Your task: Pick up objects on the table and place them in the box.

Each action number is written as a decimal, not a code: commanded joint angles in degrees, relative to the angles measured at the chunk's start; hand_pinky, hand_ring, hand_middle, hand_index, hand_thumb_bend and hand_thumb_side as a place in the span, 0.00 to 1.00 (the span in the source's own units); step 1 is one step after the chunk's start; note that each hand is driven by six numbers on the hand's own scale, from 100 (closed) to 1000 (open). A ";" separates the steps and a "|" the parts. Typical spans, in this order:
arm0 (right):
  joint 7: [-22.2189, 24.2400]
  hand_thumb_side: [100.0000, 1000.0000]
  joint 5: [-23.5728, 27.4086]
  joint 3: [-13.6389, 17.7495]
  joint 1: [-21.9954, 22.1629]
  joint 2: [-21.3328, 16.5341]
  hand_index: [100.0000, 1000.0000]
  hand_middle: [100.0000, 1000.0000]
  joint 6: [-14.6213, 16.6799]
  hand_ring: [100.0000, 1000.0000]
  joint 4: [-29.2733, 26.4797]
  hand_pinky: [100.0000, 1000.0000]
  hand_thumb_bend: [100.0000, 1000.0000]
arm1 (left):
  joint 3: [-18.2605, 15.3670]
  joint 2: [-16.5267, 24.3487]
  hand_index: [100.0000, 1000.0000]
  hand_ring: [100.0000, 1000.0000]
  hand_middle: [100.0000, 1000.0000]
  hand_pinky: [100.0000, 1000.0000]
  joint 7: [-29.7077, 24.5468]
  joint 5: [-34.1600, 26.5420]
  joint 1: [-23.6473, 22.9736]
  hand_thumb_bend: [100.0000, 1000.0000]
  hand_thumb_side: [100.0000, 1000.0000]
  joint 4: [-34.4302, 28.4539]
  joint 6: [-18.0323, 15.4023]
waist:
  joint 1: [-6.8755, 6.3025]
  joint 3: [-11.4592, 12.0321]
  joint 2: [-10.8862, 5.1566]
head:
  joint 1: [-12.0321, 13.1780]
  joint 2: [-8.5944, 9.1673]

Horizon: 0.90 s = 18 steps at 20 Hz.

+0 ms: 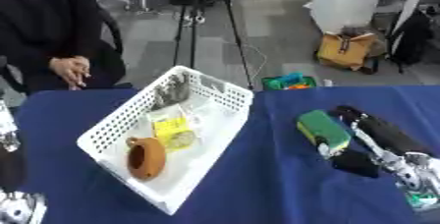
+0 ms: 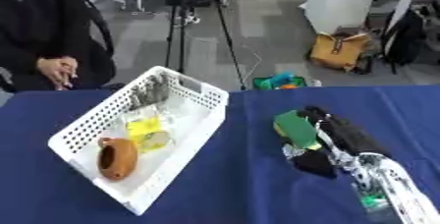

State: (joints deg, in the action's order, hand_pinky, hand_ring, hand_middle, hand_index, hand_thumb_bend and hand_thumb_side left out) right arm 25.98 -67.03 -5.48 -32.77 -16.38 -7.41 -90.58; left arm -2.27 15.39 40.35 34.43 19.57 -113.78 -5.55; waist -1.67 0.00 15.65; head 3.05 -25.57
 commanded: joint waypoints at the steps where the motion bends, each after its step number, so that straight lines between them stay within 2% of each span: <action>1: -0.48 0.86 -0.32 0.37 -1.22 -0.22 1.00 1.00 0.26 0.97 0.55 0.90 0.12 | 0.11 0.28 0.74 0.66 0.81 0.74 -0.11 -0.24 0.64 0.00 0.98 -0.82 -0.07 | -0.07 0.12 -0.78 | -0.17 0.72; 8: -0.94 0.86 0.52 0.41 -2.31 -0.36 1.00 1.00 -0.08 0.98 2.62 0.91 0.12 | 0.23 0.02 0.74 0.66 0.80 0.74 -0.11 -0.49 0.91 0.00 0.97 -0.82 -0.17 | -0.38 0.82 -0.46 | -0.78 1.00; 18: -5.33 0.88 0.05 0.43 -3.80 -1.21 1.00 1.00 0.59 0.97 5.21 0.91 0.10 | 0.42 -0.16 0.74 0.65 0.80 0.74 -0.11 -0.75 1.19 0.00 0.97 -0.82 -0.31 | -0.50 1.09 -0.03 | -1.14 1.40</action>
State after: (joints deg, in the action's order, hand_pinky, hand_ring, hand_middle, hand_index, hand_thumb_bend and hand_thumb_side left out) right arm 21.29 -66.82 -5.33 -35.39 -16.43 -6.87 -85.08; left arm -1.94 14.94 40.24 33.79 20.06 -113.78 -5.68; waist -2.17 1.09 16.47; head 2.04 -24.61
